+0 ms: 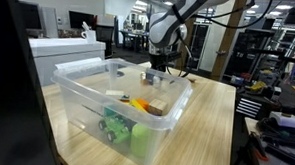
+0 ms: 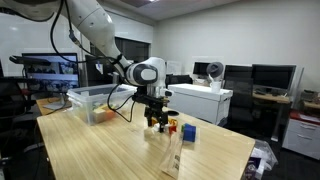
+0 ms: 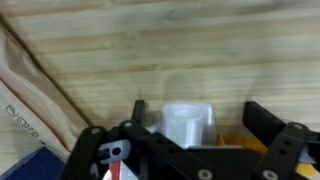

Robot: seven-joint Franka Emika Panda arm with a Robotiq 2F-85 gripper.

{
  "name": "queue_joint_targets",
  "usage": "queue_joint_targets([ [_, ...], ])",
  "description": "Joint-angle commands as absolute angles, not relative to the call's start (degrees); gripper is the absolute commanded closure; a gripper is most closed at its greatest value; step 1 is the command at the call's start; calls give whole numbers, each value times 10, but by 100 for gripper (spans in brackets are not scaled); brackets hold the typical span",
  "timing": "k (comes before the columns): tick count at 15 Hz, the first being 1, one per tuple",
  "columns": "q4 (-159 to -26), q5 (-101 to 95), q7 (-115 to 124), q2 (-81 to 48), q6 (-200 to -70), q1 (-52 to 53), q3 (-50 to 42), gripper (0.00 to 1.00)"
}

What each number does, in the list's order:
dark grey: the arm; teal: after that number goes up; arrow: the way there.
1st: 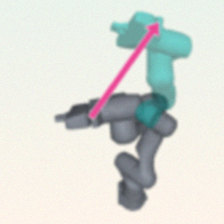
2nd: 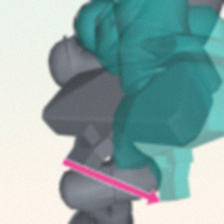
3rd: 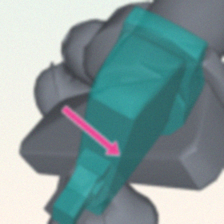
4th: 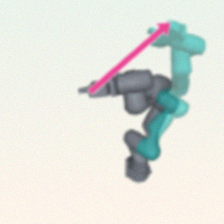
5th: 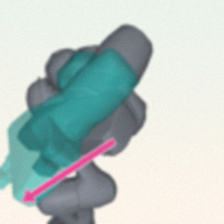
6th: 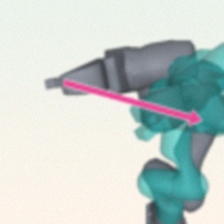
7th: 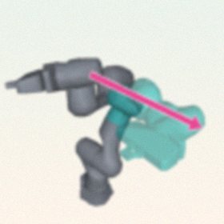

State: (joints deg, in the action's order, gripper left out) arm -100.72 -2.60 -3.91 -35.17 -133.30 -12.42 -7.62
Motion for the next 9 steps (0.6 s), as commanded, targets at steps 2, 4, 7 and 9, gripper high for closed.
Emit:
queue_joint_targets([
  [2, -970, -21, -37, -374, -1338, -131, -80, 27],
  [4, -964, -22, -34, -371, -1332, -132, -86, 43],
  [7, -963, -21, -36, -351, -1325, -134, -91, 65],
  [9, -959, -18, -38, -333, -1321, -134, -89, 78],
])
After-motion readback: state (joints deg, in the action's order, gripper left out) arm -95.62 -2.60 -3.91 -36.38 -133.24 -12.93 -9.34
